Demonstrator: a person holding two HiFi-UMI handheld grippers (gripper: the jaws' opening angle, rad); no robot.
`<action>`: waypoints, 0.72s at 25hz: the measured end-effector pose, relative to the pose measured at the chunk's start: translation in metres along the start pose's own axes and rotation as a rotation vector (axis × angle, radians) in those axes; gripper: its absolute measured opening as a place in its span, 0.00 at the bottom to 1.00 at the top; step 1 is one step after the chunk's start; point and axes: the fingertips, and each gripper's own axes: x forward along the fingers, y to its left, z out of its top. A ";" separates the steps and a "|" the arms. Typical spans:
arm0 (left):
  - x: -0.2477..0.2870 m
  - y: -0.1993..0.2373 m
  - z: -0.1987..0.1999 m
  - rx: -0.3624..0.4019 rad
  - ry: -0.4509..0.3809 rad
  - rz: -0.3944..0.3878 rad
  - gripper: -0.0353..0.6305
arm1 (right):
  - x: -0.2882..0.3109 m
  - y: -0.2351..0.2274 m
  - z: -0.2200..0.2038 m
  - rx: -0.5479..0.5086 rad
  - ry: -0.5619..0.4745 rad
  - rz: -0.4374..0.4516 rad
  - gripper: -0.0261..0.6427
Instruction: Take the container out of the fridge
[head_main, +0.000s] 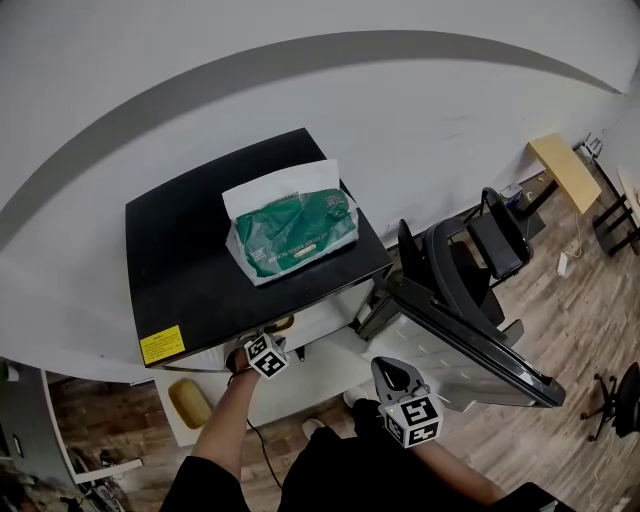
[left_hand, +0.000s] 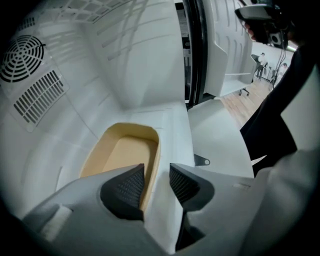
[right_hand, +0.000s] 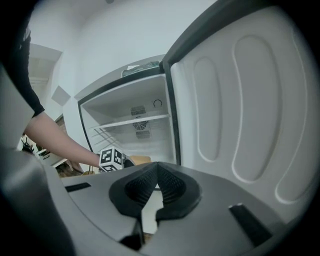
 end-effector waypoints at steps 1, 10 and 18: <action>0.000 0.001 -0.001 -0.001 0.006 -0.006 0.25 | -0.001 -0.003 -0.001 0.008 0.000 -0.008 0.04; -0.005 0.004 -0.001 0.011 0.024 -0.002 0.10 | -0.005 -0.002 -0.003 0.035 -0.012 -0.004 0.04; -0.023 -0.002 0.009 -0.052 -0.043 -0.001 0.09 | -0.006 0.005 0.001 0.020 -0.025 0.014 0.04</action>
